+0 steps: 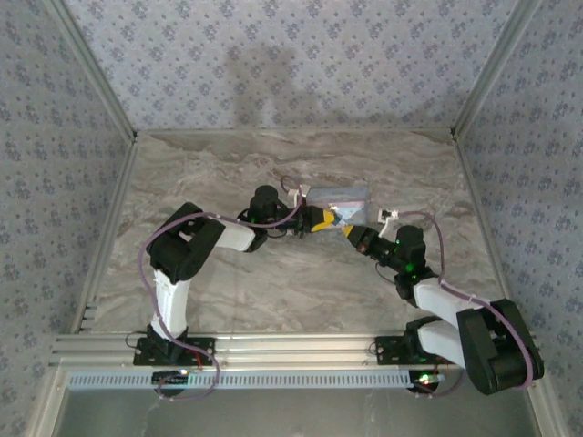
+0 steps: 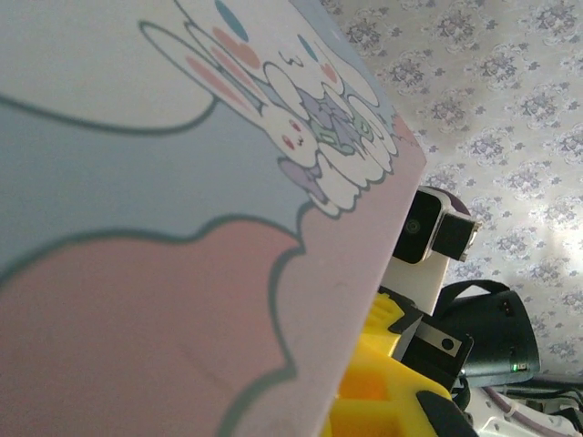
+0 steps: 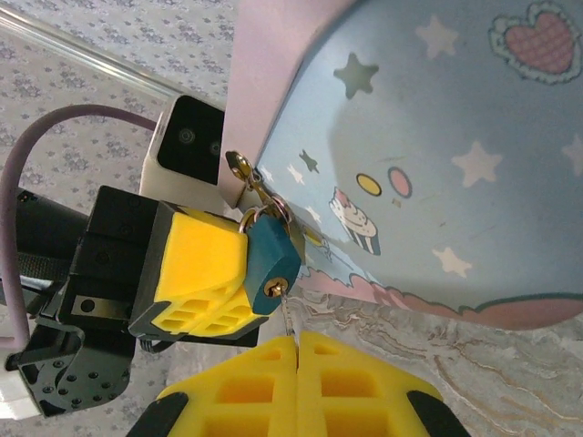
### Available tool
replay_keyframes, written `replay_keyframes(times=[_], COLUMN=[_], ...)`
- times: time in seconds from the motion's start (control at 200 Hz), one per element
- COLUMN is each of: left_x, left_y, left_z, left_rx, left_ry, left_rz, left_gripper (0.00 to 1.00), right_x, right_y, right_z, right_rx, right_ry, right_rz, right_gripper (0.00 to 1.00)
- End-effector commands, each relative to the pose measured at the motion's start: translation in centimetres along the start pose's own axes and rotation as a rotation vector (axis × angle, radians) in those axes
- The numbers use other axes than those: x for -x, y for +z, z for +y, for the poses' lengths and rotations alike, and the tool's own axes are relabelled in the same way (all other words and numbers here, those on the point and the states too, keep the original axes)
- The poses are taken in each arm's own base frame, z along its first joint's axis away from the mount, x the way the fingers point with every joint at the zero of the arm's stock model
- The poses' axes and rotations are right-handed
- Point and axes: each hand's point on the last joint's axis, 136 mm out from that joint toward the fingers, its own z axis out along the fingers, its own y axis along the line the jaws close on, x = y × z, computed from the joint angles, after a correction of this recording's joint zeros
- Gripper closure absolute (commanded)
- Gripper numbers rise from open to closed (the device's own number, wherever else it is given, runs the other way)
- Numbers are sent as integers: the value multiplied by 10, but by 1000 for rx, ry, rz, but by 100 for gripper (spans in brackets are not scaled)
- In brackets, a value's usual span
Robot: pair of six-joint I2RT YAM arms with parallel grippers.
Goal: Unlock the padlock with the key
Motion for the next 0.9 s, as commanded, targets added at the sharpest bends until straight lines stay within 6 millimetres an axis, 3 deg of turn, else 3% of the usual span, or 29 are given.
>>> replay_keyframes(times=[0.0, 0.375, 0.6, 0.894], left_x=[-3, -4, -3, -7], left_y=[2, 2, 2, 4], left_z=[-11, -8, -14, -21], left_rx=[-54, -60, -92, -117], left_ry=[54, 44, 47, 57], left_rz=[16, 14, 17, 34], left_gripper=[100, 100, 100, 100], right_x=[9, 10, 8, 15], right_y=[4, 3, -5, -1], right_z=[16, 16, 7, 12], right_rx=[51, 44, 21, 32], right_ry=[-13, -16, -2, -2], right_rz=[-22, -36, -23, -17], right_gripper=[100, 100, 100, 100])
